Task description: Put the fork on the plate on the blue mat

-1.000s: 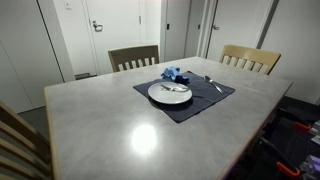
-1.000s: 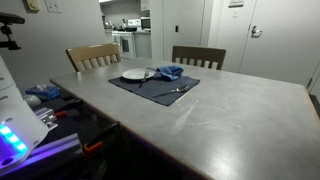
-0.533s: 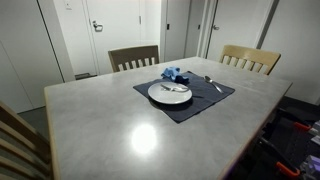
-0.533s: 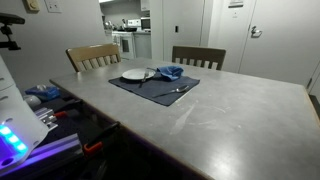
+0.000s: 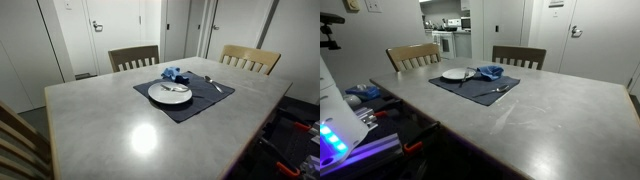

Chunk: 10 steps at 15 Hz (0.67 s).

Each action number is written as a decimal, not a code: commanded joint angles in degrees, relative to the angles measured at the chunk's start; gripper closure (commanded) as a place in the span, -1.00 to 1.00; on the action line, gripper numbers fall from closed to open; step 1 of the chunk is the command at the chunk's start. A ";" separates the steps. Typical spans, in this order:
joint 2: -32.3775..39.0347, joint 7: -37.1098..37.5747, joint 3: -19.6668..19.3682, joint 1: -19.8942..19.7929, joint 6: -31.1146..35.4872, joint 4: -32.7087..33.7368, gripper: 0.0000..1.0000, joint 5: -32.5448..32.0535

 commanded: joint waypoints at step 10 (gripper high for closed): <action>14.73 -5.24 -2.95 -1.64 9.96 6.09 -1.00 -5.41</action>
